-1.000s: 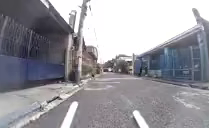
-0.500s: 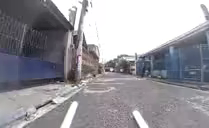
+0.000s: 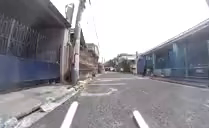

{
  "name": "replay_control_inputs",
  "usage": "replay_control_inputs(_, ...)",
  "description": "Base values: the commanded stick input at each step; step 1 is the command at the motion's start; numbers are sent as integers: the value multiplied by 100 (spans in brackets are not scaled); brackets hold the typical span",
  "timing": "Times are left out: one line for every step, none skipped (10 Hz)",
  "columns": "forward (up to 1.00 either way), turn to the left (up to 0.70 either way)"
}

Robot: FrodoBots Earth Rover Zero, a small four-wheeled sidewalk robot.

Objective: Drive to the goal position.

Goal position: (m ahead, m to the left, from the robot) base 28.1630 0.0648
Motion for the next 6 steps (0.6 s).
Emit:
replay_control_inputs(85, 0)
replay_control_inputs(85, 0)
replay_control_inputs(85, 0)
replay_control_inputs(85, 0)
replay_control_inputs(85, 0)
replay_control_inputs(85, 2)
